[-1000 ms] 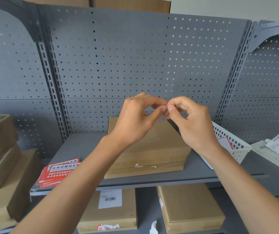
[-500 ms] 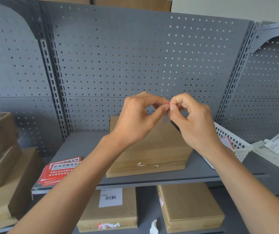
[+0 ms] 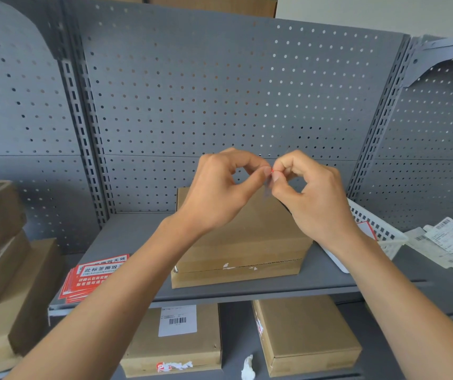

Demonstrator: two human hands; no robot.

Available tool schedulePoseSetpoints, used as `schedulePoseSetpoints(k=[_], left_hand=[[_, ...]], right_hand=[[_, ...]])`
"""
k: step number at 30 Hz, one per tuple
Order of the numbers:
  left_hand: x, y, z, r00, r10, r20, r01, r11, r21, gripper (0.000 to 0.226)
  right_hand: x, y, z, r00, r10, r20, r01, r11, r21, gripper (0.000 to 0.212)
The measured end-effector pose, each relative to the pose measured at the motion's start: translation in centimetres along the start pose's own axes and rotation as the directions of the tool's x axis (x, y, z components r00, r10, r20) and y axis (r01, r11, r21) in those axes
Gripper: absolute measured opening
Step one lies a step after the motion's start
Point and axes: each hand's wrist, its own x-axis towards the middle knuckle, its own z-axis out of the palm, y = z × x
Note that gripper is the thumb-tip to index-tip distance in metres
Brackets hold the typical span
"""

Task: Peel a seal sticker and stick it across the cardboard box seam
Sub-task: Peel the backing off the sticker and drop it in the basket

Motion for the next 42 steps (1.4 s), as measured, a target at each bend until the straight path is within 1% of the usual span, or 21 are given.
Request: schedulePoseSetpoints(k=[6, 10, 14, 17, 20, 25, 30, 34, 38, 42], left_hand=[[0.1, -0.2, 0.0, 0.992, -0.130, 0.000, 0.129, 0.986, -0.101, 0.015], [0.3, -0.4, -0.6, 0.970, -0.245, -0.002, 0.239, 0.946, -0.219, 0.018], [0.7, -1.1, -1.3, 0.944, -0.328, -0.033, 0.305, 0.906, -0.293, 0.020], [0.8, -1.6, -1.6, 0.929, -0.366, -0.060, 0.333, 0.893, -0.302, 0.023], [0.7, -2.1, -2.2, 0.912, -0.399, -0.093, 0.356, 0.883, -0.306, 0.023], [0.6, -3.0, -3.2, 0.868, -0.473, -0.154, 0.401, 0.849, -0.344, 0.023], [0.7, -3.7, -3.7, 0.828, -0.514, -0.226, 0.414, 0.831, -0.372, 0.021], [0.8, -4.3, -3.9, 0.799, -0.535, -0.274, 0.426, 0.826, -0.370, 0.020], [0.7, -4.5, -3.4, 0.810, -0.510, -0.289, 0.421, 0.850, -0.317, 0.022], [0.6, -4.0, -2.9, 0.838, -0.457, -0.298, 0.388, 0.883, -0.265, 0.023]], right_hand=[[0.0, -0.1, 0.2, 0.994, 0.105, -0.027, -0.102, 0.990, 0.100, 0.010], [0.3, 0.3, -0.1, 0.979, 0.199, -0.032, -0.189, 0.961, 0.200, 0.011], [0.5, 0.7, -0.3, 0.966, 0.258, -0.026, -0.243, 0.935, 0.258, 0.013], [0.7, 1.1, -0.5, 0.951, 0.309, -0.031, -0.288, 0.914, 0.285, 0.017], [0.8, 1.6, -0.7, 0.936, 0.350, -0.044, -0.321, 0.897, 0.303, 0.012], [0.9, 2.4, -1.3, 0.897, 0.435, -0.076, -0.390, 0.862, 0.324, 0.013], [1.1, 3.2, -2.1, 0.870, 0.484, -0.095, -0.428, 0.836, 0.345, 0.021], [1.0, 4.1, -2.7, 0.859, 0.499, -0.112, -0.441, 0.834, 0.333, 0.020], [0.9, 4.9, -3.6, 0.845, 0.518, -0.131, -0.462, 0.831, 0.309, 0.019], [0.7, 6.4, -5.5, 0.819, 0.545, -0.179, -0.496, 0.829, 0.259, 0.017]])
